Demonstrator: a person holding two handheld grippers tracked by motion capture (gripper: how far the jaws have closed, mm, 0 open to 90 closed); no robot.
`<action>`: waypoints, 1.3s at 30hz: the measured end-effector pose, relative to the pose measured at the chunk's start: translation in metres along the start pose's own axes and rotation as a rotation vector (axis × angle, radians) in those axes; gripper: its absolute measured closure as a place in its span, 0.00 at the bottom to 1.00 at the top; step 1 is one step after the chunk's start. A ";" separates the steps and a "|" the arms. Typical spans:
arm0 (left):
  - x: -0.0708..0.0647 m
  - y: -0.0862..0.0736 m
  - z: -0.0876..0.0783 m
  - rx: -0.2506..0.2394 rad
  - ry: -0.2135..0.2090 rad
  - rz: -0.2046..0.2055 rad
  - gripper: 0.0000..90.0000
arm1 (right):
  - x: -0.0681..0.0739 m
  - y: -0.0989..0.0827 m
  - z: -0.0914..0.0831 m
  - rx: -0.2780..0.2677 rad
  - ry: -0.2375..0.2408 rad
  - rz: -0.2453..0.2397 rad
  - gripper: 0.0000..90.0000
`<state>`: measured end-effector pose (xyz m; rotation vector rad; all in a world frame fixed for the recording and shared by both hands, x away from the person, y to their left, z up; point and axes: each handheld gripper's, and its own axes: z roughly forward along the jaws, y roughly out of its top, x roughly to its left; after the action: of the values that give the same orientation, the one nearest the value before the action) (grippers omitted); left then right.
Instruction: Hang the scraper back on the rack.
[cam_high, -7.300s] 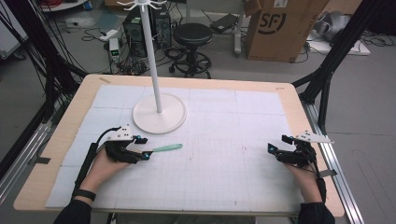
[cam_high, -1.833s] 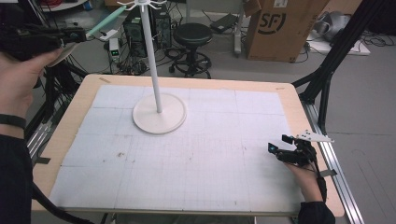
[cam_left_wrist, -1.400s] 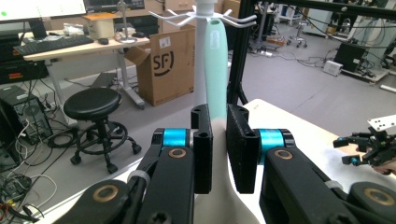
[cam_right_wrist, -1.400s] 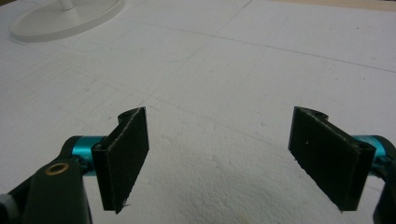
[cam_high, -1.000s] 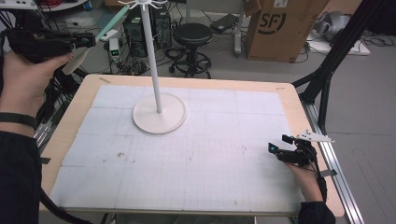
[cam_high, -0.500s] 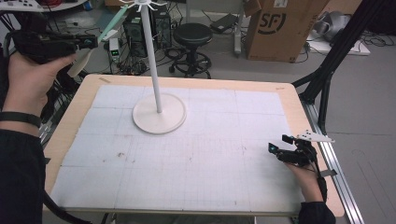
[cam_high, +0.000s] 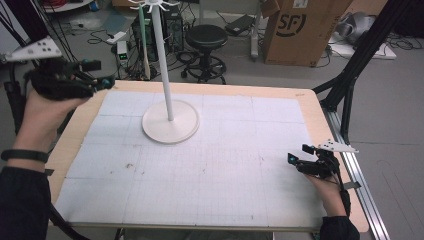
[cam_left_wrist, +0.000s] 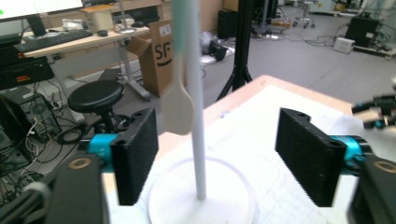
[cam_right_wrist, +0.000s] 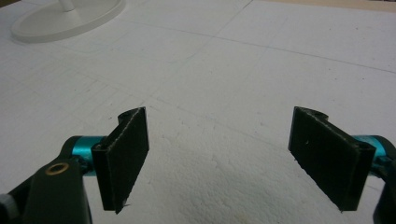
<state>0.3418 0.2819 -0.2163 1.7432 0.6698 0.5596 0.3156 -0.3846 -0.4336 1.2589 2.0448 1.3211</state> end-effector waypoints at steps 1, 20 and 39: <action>-0.003 -0.009 0.000 -0.001 -0.009 0.005 0.29 | 0.000 0.000 0.001 -0.001 0.003 -0.003 0.22; -0.018 -0.157 0.005 0.012 -0.023 -0.078 0.21 | 0.006 -0.001 0.005 0.031 0.029 -0.017 0.22; -0.019 -0.182 0.013 0.069 -0.018 -0.084 0.20 | 0.007 -0.001 0.006 0.037 0.046 -0.016 0.22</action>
<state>0.3085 0.2974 -0.3963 1.7738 0.7535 0.4671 0.3155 -0.3757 -0.4363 1.2367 2.1153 1.3224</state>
